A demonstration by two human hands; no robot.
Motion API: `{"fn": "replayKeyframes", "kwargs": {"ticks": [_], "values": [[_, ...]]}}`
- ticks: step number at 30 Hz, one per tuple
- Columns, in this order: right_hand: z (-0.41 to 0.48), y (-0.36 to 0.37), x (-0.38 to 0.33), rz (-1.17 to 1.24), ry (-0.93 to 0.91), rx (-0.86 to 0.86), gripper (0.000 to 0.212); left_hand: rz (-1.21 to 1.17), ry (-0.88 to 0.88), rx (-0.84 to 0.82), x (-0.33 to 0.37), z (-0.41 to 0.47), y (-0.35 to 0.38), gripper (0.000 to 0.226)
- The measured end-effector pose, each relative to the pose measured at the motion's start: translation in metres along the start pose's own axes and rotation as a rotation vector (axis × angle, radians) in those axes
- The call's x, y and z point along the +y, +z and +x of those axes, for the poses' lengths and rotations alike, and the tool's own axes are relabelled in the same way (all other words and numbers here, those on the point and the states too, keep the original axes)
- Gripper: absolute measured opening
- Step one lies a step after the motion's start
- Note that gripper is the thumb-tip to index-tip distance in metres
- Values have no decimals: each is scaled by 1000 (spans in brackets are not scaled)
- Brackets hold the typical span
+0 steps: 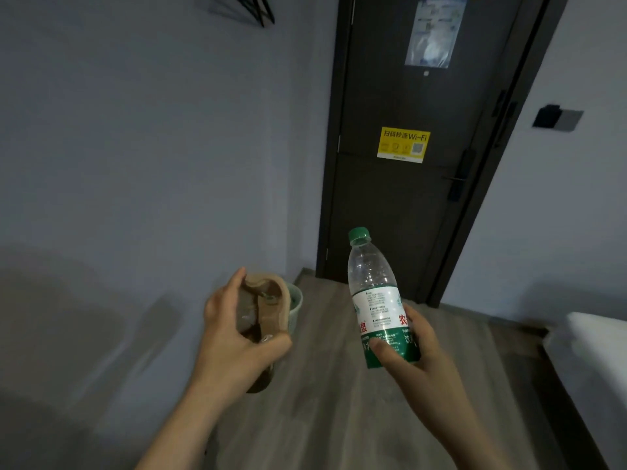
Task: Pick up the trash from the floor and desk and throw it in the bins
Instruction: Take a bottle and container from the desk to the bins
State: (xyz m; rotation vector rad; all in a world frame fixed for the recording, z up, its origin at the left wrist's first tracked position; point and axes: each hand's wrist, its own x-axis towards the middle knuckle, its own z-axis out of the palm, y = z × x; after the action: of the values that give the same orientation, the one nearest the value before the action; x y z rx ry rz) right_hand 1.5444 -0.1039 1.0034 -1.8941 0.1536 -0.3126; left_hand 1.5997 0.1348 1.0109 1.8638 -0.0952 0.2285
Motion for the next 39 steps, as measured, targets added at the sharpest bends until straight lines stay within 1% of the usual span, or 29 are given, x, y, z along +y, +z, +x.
{"fn": "replayKeyframes", "kwargs": {"ticks": [2, 5, 12, 16, 22, 26, 29, 31, 34, 37, 39], "values": [[40, -2, 15, 5, -17, 4, 55, 24, 0, 1, -8, 34, 19, 106], [101, -7, 34, 9, -23, -25, 57, 62, -12, 40, -17, 82, 51, 107], [241, -19, 71, -16, 10, -120, 57, 94, -92, 96, -35, 181, 109, 103], [296, -1, 93, -49, 62, -207, 56, 151, -171, 126, -62, 217, 117, 103], [373, 40, 114, -147, 93, -292, 56, 215, -211, 162, -105, 291, 119, 105], [427, 80, 118, -153, 141, -366, 58, 177, -220, 180, -134, 345, 107, 102], [468, 112, 118, -177, 163, -387, 58, 140, -282, 178, -159, 386, 94, 101], [491, 132, 118, -181, 177, -398, 55, 104, -322, 167, -172, 412, 89, 94], [523, 160, 126, -183, 177, -405, 45, 73, -302, 176, -195, 444, 87, 62], [548, 182, 136, -203, 191, -448, 45, 82, -374, 185, -217, 466, 91, 53], [566, 195, 144, -215, 197, -474, 46, 43, -414, 212, -233, 477, 91, 47]]}}
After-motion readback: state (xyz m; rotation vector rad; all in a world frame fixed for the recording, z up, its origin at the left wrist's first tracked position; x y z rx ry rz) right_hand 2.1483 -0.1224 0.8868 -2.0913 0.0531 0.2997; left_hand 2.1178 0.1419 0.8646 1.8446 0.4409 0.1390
